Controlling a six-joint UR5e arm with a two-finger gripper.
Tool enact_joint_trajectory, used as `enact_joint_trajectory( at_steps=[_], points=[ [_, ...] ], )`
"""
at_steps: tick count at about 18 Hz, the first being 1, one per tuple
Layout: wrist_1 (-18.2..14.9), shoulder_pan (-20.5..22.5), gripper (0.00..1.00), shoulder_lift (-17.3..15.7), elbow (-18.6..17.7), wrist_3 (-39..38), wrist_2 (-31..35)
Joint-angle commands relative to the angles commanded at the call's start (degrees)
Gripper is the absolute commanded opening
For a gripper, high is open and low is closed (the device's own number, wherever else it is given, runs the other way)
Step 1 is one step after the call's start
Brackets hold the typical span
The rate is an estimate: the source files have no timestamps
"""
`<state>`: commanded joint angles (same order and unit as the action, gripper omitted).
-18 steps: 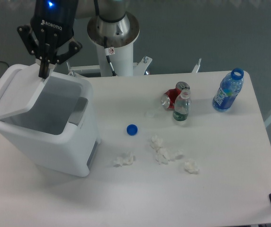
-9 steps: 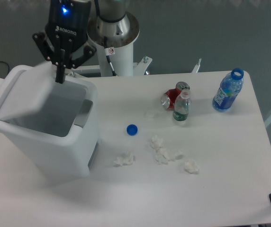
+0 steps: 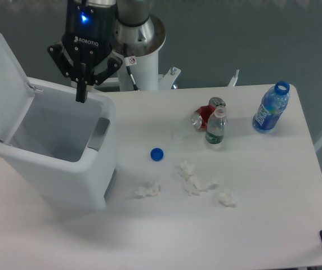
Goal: Close the trash can
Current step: 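Lift the gripper off the lid, then move the gripper back up to the edge of the raised lid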
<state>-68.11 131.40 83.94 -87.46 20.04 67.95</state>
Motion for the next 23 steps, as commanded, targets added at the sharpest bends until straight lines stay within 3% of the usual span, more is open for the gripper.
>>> enact_joint_trajectory(
  at_steps=[4,9,19,23],
  points=[
    [0.3,-0.1,0.15,-3.1,0.2,-2.6,-6.4],
    [0.4,-1.2,0.15,-4.6,1.2,-7.0,-11.6],
    [0.4,-10.0,0.16,-3.9,1.1,-9.8,-16.8],
    [0.5,-11.1,0.16,-3.0,1.1,-9.5,-18.6]
  ],
)
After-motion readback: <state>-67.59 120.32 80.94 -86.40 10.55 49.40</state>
